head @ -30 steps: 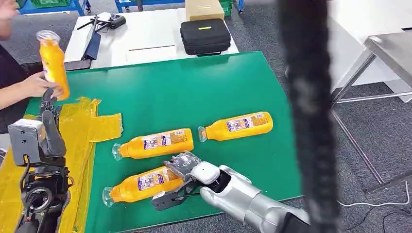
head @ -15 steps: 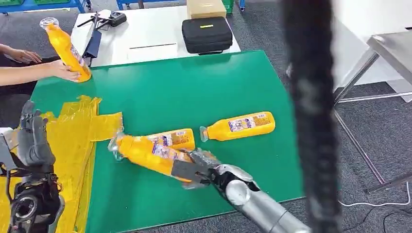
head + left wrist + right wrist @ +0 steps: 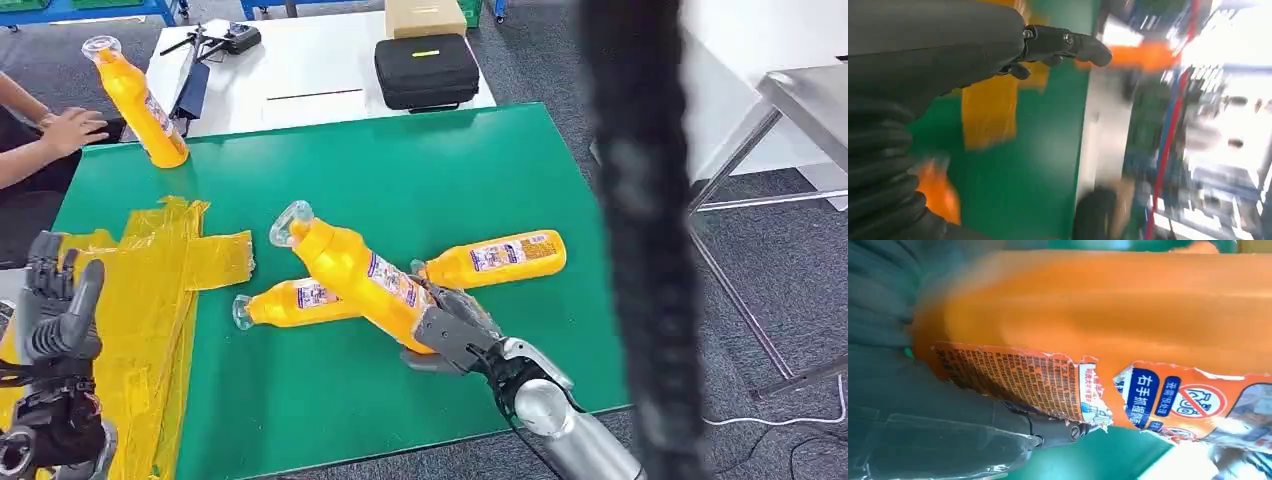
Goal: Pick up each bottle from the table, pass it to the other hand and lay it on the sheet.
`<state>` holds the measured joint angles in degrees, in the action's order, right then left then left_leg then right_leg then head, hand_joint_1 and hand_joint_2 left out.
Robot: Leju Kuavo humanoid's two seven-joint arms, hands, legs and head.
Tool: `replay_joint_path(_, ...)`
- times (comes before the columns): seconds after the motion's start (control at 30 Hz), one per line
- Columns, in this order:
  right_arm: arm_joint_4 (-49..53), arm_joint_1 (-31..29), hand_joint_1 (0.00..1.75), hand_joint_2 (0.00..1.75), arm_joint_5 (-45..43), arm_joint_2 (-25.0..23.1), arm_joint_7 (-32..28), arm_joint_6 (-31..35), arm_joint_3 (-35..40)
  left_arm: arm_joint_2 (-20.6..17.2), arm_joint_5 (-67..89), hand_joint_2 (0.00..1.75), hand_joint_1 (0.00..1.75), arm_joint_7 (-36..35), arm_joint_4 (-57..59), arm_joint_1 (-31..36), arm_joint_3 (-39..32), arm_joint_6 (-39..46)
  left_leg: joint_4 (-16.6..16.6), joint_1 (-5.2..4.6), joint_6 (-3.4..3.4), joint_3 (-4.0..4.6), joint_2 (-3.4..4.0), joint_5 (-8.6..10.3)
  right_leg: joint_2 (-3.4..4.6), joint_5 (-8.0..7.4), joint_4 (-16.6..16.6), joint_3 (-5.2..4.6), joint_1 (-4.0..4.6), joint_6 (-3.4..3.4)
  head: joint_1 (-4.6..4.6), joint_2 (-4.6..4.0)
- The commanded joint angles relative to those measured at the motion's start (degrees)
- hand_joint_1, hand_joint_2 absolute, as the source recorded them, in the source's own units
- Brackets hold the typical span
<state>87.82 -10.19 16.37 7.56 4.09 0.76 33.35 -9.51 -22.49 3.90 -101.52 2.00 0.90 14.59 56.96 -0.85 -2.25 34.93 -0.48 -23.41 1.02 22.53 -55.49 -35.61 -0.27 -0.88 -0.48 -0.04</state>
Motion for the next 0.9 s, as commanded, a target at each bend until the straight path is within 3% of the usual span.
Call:
replay_joint_path(0.03, -9.19, -9.69, 1.75, 1.75, 1.88, -6.09, 0.23, 5.03, -0.86, 3.67, -22.59, 1.75, 0.00, -5.55, -1.89, 0.12, 12.55, -10.70, 0.09, 0.03, 0.16, -0.21, 0.16, -0.16, 0.04, 0.10, -0.03, 0.21, 0.03, -0.03, -0.02, 0.00)
replay_joint_path(0.17, -11.63, -12.01, 1.75, 1.75, 5.22, -7.06, 0.41, 7.49, -0.23, 4.03, -27.41, 1.75, 0.00, -6.69, 0.22, 4.55, 19.23, -11.13, 0.05, 0.03, 0.13, -0.12, -0.11, -0.03, -0.20, 0.06, -0.01, 0.18, 0.04, -0.02, -0.02, 0.00)
replay_joint_path(0.4, -13.70, -13.56, 1.75, 1.75, 7.43, -8.88, 1.31, 7.72, 2.03, 5.92, -27.54, 1.75, 0.00, -6.67, 3.36, 9.43, 24.13, -9.44, 0.04, 0.03, 0.11, -0.16, -0.10, -0.03, -0.22, 0.07, 0.01, 0.23, 0.06, -0.01, -0.02, 0.00)
replay_joint_path(0.83, -14.51, -13.94, 1.75, 1.75, 9.48, -9.36, 3.00, 8.15, 4.64, 7.07, -22.37, 1.75, 0.00, -5.44, 3.74, 11.46, 25.85, -5.38, 0.04, 0.03, 0.09, -0.14, -0.03, -0.05, -0.16, 0.07, 0.01, 0.20, 0.05, -0.03, -0.02, 0.00)
replay_joint_path(0.9, -15.92, -15.05, 1.75, 1.75, 10.51, -9.65, 3.49, 7.60, 7.59, 5.87, -19.53, 1.75, 0.00, -5.07, 6.22, 14.56, 27.45, -3.52, 0.02, 0.00, 0.02, 0.03, -0.08, 0.03, -0.16, 0.01, 0.00, 0.03, 0.02, -0.03, 0.00, 0.00)
